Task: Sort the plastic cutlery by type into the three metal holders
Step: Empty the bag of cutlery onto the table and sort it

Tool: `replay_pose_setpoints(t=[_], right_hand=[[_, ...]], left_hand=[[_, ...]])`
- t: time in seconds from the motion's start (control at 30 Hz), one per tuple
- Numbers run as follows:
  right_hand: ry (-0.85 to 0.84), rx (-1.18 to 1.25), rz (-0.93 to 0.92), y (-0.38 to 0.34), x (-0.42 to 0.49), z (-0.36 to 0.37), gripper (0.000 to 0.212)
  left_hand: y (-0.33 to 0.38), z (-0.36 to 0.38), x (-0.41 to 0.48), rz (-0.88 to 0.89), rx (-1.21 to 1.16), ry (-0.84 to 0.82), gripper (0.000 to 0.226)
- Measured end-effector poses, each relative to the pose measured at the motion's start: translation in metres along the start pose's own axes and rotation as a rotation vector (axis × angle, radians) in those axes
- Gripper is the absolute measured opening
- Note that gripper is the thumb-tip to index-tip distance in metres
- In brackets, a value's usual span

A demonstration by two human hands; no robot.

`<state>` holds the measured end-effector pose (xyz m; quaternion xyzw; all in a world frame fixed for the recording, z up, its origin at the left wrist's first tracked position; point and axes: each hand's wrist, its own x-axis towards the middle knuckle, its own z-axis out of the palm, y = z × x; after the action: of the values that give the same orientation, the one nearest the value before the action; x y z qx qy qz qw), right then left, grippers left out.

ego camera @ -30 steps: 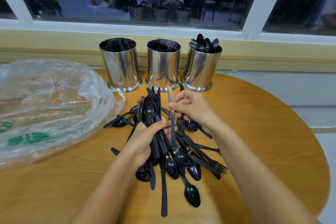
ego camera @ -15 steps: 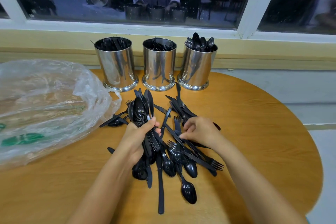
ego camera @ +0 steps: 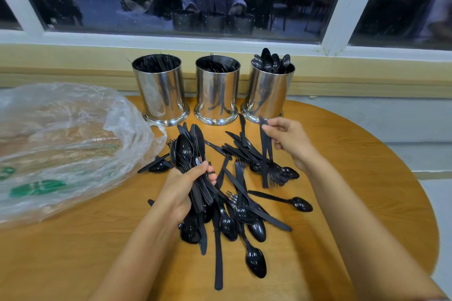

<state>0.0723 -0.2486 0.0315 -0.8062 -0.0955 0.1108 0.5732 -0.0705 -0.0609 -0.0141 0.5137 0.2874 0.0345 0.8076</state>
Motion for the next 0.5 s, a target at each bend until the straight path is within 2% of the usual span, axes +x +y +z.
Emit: replay_pose_setpoints(t=[0.1,0.27,0.37,0.5], right_hand=[[-0.058,0.131,-0.052,-0.013,0.001,-0.001,0.009],[-0.248,0.118,-0.069,-0.021,-0.006,0.022,0.011],[-0.213,0.109,-0.099,-0.019,-0.008,0.044,0.008],[-0.179,0.007,-0.148,-0.015,-0.008,0.064,0.005]], left_hand=[[0.002,0.003,0.001,0.008,-0.029,-0.014,0.015],[0.006,0.017,-0.004,0.020,-0.027,-0.098,0.015],[0.006,0.021,-0.007,0.020,0.058,-0.161,0.016],[0.005,0.026,-0.011,0.031,0.120,-0.118,0.008]])
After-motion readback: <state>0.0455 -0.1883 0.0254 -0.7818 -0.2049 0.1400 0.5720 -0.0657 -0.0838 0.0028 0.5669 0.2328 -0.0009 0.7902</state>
